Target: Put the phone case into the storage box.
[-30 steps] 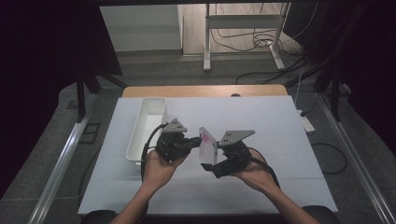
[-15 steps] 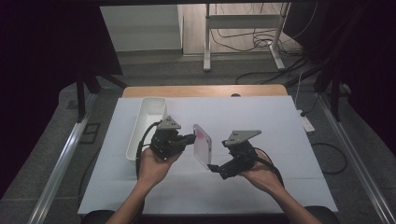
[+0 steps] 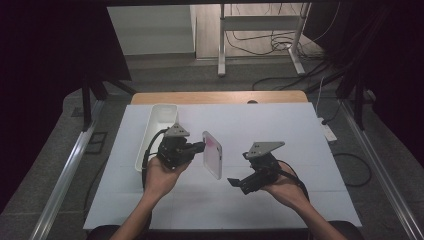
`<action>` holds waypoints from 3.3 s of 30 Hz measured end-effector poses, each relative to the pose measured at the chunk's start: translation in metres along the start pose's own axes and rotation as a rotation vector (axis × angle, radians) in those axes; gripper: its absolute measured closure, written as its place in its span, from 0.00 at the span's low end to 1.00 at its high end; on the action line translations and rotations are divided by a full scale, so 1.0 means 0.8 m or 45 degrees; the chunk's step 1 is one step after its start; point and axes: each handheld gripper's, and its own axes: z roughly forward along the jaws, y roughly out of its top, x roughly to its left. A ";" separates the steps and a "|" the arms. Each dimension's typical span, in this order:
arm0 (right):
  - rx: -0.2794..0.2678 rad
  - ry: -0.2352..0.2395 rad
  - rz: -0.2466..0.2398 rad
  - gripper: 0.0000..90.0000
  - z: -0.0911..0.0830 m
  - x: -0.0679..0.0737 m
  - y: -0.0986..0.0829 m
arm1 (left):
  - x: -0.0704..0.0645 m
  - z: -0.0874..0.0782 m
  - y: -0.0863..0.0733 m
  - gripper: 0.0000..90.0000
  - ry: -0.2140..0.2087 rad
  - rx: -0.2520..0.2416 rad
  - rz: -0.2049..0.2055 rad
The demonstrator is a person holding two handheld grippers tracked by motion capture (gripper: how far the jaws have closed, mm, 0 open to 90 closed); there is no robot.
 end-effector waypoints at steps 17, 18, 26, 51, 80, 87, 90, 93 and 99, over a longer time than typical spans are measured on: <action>0.006 -0.033 0.011 0.01 -0.012 -0.003 -0.010 | 0.016 -0.006 0.000 0.98 0.019 0.004 0.001; 0.002 -0.034 0.018 0.01 -0.014 -0.003 -0.011 | 0.018 -0.006 0.000 0.98 0.022 0.005 -0.001; 0.013 -0.045 0.044 0.01 -0.024 -0.007 -0.023 | 0.028 -0.011 -0.002 0.98 0.051 0.008 -0.007; 0.051 -0.127 0.082 0.00 -0.058 -0.018 -0.060 | 0.067 -0.033 -0.001 0.98 0.148 -0.017 -0.073; 0.017 -0.253 0.207 0.00 -0.108 -0.035 -0.106 | 0.100 -0.059 0.009 0.98 0.214 -0.030 -0.135; -0.004 -0.280 0.242 0.00 -0.115 -0.039 -0.114 | 0.110 -0.067 0.012 0.98 0.236 -0.039 -0.155; 0.004 -0.311 0.258 0.00 -0.120 -0.041 -0.118 | 0.115 -0.071 0.013 0.98 0.246 -0.042 -0.160; 0.004 -0.333 0.276 0.00 -0.125 -0.043 -0.122 | 0.120 -0.074 0.014 0.98 0.258 -0.045 -0.167; -0.004 -0.368 0.306 0.00 -0.137 -0.046 -0.130 | 0.128 -0.078 0.015 0.98 0.284 -0.051 -0.179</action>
